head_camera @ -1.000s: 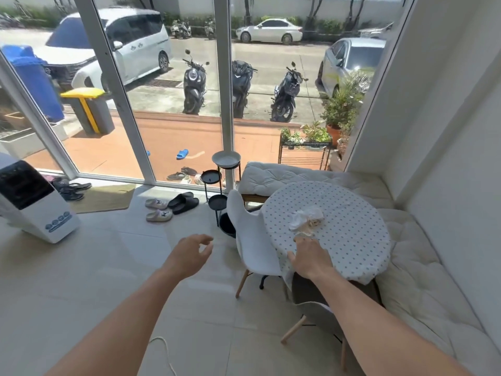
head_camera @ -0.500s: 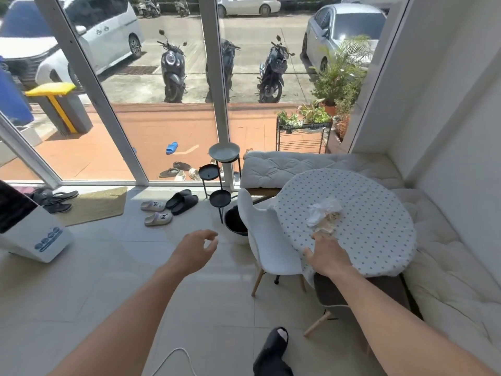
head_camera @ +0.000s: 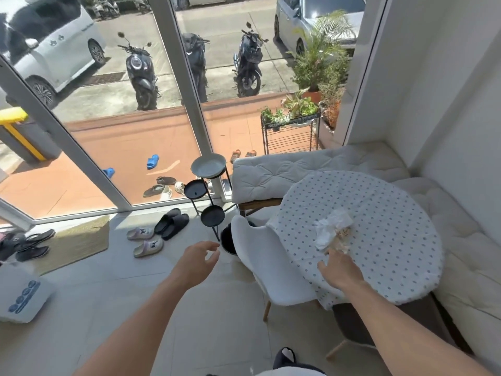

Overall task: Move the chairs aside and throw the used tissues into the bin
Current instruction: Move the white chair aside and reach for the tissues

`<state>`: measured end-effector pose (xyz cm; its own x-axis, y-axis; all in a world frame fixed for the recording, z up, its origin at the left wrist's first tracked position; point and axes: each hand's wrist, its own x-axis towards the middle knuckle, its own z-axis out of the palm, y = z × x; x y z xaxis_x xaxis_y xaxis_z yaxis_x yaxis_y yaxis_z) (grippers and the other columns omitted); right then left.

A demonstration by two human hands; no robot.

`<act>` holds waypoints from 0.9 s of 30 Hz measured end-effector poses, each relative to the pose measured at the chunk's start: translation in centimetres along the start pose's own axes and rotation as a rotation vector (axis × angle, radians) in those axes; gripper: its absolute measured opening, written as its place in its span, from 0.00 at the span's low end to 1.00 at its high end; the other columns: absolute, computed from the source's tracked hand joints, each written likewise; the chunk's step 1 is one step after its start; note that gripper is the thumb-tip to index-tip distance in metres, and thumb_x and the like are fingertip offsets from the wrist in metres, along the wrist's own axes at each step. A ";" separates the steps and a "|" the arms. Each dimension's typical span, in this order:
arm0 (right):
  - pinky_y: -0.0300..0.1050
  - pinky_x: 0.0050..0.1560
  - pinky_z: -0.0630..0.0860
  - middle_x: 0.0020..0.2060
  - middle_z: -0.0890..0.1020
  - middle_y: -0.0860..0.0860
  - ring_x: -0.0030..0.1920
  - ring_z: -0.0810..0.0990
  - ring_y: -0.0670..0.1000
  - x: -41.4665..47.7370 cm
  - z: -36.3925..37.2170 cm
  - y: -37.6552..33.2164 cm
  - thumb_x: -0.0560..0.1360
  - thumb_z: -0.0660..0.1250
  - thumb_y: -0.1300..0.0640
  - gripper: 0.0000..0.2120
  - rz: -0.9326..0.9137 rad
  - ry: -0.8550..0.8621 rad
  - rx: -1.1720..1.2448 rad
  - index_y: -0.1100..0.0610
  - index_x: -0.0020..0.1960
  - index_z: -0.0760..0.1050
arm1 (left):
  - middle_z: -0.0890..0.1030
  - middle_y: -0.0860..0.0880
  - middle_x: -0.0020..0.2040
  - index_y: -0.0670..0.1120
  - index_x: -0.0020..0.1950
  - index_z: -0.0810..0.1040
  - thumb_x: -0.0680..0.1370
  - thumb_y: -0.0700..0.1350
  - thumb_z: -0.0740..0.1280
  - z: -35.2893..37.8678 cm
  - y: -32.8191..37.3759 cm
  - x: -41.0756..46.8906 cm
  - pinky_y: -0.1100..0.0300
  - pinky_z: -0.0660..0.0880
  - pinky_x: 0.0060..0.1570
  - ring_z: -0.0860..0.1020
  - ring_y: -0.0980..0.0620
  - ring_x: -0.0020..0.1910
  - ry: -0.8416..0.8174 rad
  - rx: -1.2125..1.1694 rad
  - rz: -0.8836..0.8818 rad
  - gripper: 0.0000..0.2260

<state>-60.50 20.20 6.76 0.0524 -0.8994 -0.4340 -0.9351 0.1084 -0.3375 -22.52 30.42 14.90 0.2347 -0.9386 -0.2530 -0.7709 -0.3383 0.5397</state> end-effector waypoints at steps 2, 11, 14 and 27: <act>0.59 0.66 0.76 0.71 0.76 0.55 0.70 0.74 0.58 1.6 -0.3 0.0 0.82 0.60 0.43 0.28 0.027 -0.006 0.011 0.56 0.77 0.66 | 0.84 0.56 0.62 0.54 0.69 0.81 0.83 0.53 0.65 -0.2 0.8 3.1 0.57 0.76 0.58 0.81 0.53 0.62 -0.013 0.004 0.021 0.15; 0.58 0.67 0.74 0.73 0.73 0.53 0.72 0.70 0.58 5.4 -0.8 1.0 0.82 0.59 0.44 0.26 0.222 -0.004 0.087 0.52 0.77 0.66 | 0.84 0.55 0.63 0.53 0.69 0.82 0.84 0.51 0.65 1.2 5.7 15.7 0.56 0.78 0.59 0.82 0.54 0.59 -0.196 0.067 0.182 0.15; 0.58 0.68 0.73 0.74 0.73 0.54 0.73 0.70 0.58 6.5 -1.0 1.0 0.83 0.59 0.43 0.27 0.312 0.025 0.146 0.53 0.79 0.64 | 0.83 0.56 0.62 0.54 0.67 0.82 0.84 0.51 0.65 1.8 7.2 20.7 0.53 0.79 0.61 0.82 0.54 0.61 -0.270 0.101 0.245 0.13; 0.60 0.65 0.76 0.68 0.77 0.53 0.67 0.75 0.56 10.1 1.3 -1.4 0.82 0.58 0.42 0.25 0.738 0.054 0.295 0.55 0.74 0.69 | 0.84 0.56 0.64 0.53 0.69 0.81 0.84 0.54 0.63 5.9 10.1 38.9 0.62 0.77 0.56 0.83 0.55 0.61 -0.671 0.199 0.432 0.16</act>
<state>-58.26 11.53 1.78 -0.5687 -0.5697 -0.5933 -0.5899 0.7852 -0.1885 -24.67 -9.07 5.80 -0.4619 -0.7211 -0.5164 -0.8177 0.1208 0.5628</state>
